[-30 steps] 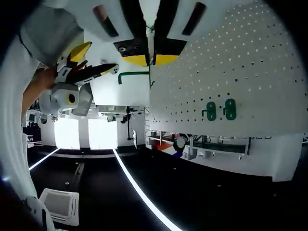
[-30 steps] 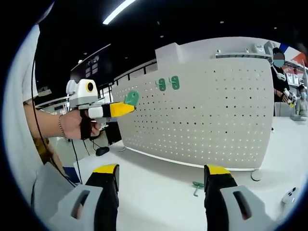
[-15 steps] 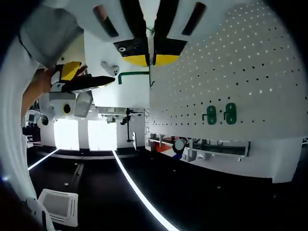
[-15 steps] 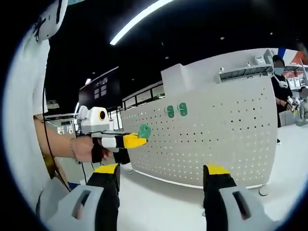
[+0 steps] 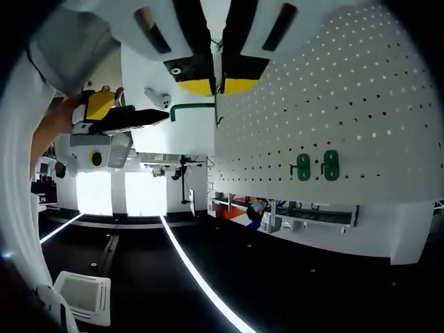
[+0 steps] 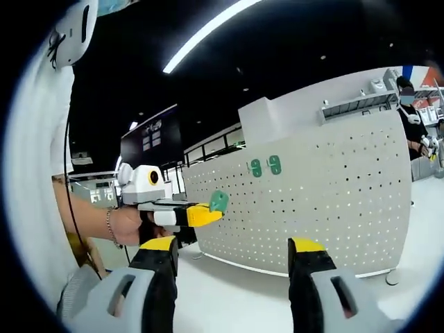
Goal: Insert the hook assembly into the mounting plate slot until the hook locks in place.
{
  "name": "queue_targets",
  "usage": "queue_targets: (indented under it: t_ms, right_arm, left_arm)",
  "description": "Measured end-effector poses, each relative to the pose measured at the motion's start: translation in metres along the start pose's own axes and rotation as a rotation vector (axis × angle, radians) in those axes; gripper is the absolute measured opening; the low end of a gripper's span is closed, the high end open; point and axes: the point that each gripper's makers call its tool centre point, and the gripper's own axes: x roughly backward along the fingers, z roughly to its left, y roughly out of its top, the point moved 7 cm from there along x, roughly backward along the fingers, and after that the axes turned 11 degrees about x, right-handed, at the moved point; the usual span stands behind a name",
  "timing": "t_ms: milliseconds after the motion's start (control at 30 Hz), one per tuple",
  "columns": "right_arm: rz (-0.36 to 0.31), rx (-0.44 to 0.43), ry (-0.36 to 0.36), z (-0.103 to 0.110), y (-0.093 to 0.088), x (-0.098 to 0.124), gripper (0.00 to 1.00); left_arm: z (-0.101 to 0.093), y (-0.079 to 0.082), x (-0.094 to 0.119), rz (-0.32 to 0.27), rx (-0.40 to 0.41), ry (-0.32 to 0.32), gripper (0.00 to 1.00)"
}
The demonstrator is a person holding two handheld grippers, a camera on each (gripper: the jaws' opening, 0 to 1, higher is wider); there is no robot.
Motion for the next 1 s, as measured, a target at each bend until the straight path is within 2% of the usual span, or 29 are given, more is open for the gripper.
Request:
queue_targets:
  t_ms: [200,333,1000]
  right_arm:
    - [-0.013,-0.017,0.044,0.006,0.004,-0.016,0.53]
    - [-0.021,-0.019,0.072,0.012,0.005,-0.026,0.53]
    - [-0.061,-0.045,0.115,0.021,0.015,-0.06,0.49]
  left_arm:
    - [-0.001,0.0,0.002,-0.006,0.004,0.005,0.03]
    - [-0.002,-0.001,0.004,-0.009,0.01,0.01,0.03]
    - [-0.003,-0.001,0.012,-0.029,0.023,0.032,0.03]
